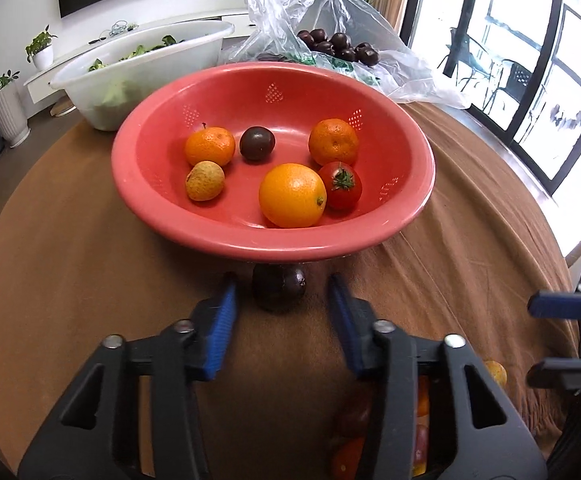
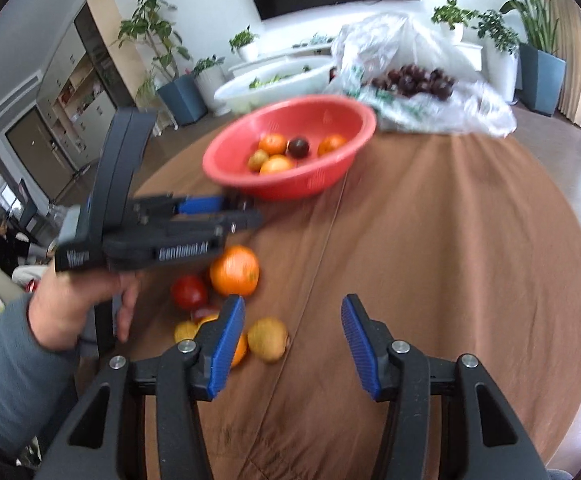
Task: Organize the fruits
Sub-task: 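Grasp the dark plum lying beside the red bowl with the left tool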
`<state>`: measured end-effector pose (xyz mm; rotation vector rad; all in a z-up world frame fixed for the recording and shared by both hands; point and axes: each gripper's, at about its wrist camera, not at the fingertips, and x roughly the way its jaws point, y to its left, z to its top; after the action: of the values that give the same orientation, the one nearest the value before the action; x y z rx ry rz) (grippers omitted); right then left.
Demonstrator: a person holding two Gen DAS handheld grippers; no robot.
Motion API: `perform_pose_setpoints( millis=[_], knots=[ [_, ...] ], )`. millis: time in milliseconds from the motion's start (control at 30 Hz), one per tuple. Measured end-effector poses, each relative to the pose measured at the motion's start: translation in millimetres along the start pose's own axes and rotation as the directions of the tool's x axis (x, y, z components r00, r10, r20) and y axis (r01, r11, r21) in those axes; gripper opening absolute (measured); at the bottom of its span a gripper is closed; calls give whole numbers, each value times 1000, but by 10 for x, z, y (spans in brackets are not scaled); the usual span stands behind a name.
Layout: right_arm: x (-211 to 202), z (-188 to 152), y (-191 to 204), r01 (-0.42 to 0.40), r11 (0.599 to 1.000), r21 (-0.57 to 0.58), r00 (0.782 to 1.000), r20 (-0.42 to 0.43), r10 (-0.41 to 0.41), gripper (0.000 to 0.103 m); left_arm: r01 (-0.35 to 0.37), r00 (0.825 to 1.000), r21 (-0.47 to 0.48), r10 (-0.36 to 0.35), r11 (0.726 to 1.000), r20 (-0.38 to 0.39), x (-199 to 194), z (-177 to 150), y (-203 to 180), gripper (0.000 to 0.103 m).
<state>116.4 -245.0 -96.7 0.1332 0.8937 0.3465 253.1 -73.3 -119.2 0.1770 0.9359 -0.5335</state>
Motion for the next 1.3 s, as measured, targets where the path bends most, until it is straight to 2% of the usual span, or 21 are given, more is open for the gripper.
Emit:
perform_pose_setpoints(
  millis=[167,267,500,600,733,900,1100,1300],
  knots=[
    [26,-52,12,-6,996,-85,999,-35,3,49,10,1000,-11,-10,1000,11,30,29,42,33],
    [2,-83,0,-32,996,-86,998,-52,28,48,14,1000,-10,-13,1000,21,36,26,56,30],
    [64,-192,347,-95,983,-158,993,-79,83,47,21,999,-1,-21,1000,29,15,-10,67,24],
    [110,-190,422,-53,980,-192,997,-69,40,46,25,999,1,-25,1000,28,9,-17,73,24],
    [48,-112,266,-50,990,-133,997,-60,42,45,27,999,3,-27,1000,30,11,-21,67,24],
    [52,-104,168,-11,988,-155,997,-72,0,45,27,999,10,-27,1000,28,10,-22,58,24],
    [262,-144,146,-17,980,-199,989,-150,-14,44,29,999,18,-29,999,25,8,-28,60,24],
    [336,-82,137,-48,968,-247,988,-151,10,43,29,999,21,-30,999,24,10,-28,57,24]
  ],
)
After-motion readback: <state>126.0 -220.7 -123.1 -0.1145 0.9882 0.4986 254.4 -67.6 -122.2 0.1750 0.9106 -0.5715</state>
